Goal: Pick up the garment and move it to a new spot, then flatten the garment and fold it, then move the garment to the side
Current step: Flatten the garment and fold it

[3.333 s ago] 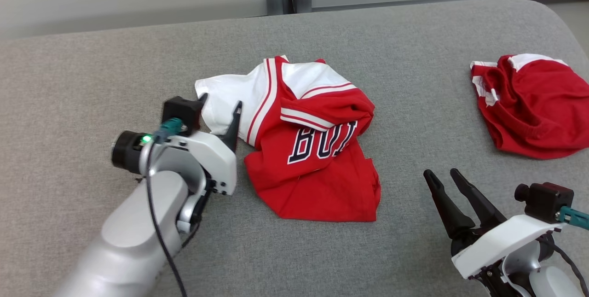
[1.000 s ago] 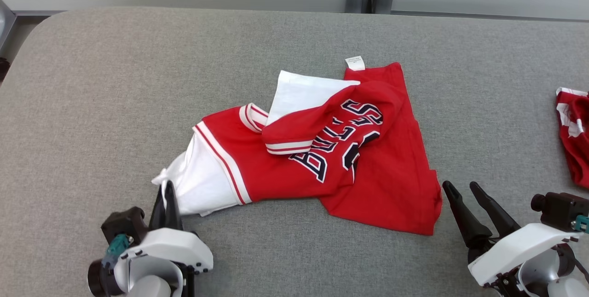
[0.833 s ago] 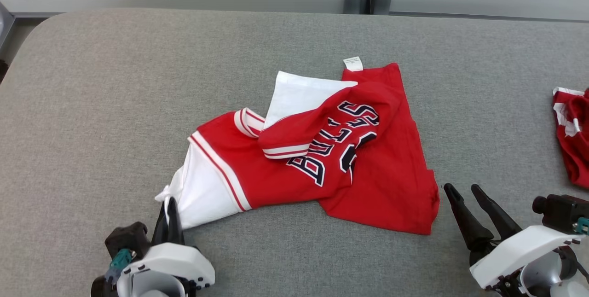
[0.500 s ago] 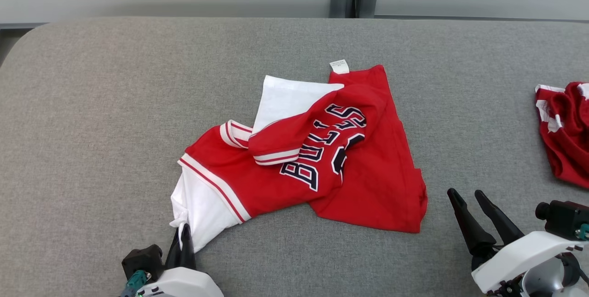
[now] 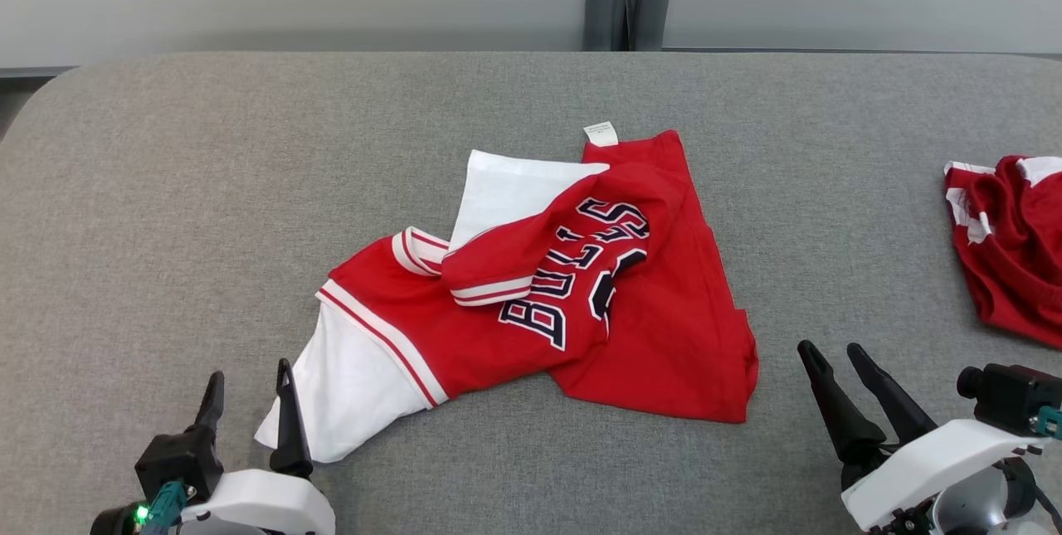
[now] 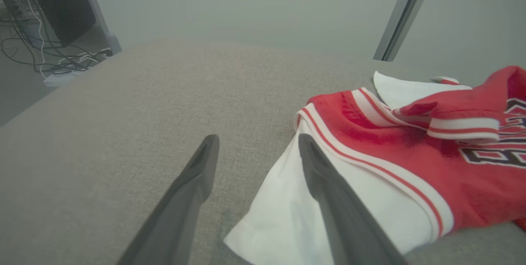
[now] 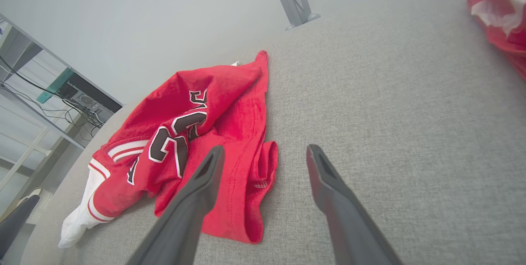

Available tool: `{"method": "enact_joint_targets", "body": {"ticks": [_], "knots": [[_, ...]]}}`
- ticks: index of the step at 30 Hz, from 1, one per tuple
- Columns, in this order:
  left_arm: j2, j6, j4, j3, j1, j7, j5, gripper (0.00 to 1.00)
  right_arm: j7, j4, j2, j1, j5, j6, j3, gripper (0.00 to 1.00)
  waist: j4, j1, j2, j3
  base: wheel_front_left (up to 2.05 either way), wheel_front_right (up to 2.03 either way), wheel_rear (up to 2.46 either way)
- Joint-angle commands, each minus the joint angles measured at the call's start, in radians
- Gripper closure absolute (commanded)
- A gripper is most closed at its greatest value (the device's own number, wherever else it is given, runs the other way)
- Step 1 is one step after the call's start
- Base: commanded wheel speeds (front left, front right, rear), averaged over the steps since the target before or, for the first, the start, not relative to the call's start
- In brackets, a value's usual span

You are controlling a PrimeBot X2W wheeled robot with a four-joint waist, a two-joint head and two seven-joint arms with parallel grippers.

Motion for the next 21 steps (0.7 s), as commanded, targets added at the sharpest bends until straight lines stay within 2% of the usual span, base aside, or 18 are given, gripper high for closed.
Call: {"method": "enact_joint_targets", "body": {"ticks": [1, 6, 10, 16, 21], "knots": [[0.010, 0.005, -0.020, -0.004, -0.004, 0.005, 0.014, 0.00, -0.003, -0.002, -0.002, 0.004, -0.001, 0.000, 0.000, 0.00, -0.003, 0.0000, 0.0000, -0.001, 0.00, 0.00, 0.00], [0.043, -0.035, -0.110, -0.081, -0.075, 0.086, 0.063, 0.00, 0.003, -0.003, 0.001, -0.013, 0.000, 0.000, 0.012, 0.00, -0.027, 0.0000, 0.0000, 0.001, 0.00, 0.00, 0.00], [0.036, -0.101, -0.104, -0.175, -0.180, 0.158, 0.106, 0.00, 0.006, -0.004, -0.001, -0.023, 0.002, 0.000, 0.024, 0.00, -0.058, 0.0000, 0.0000, 0.011, 0.00, 0.00, 0.00], [0.022, -0.189, 0.018, -0.288, -0.375, 0.264, 0.178, 0.00, 0.009, 0.002, -0.005, -0.050, 0.002, 0.000, 0.053, 0.00, -0.129, 0.0000, 0.0000, 0.034, 0.00, 0.00, 0.00], [0.017, -0.224, 0.151, -0.314, -0.453, 0.314, 0.185, 0.00, 0.001, 0.009, -0.009, -0.059, 0.007, 0.000, 0.063, 0.00, -0.176, 0.0000, 0.0000, 0.048, 0.00, 0.00, 0.00]]}}
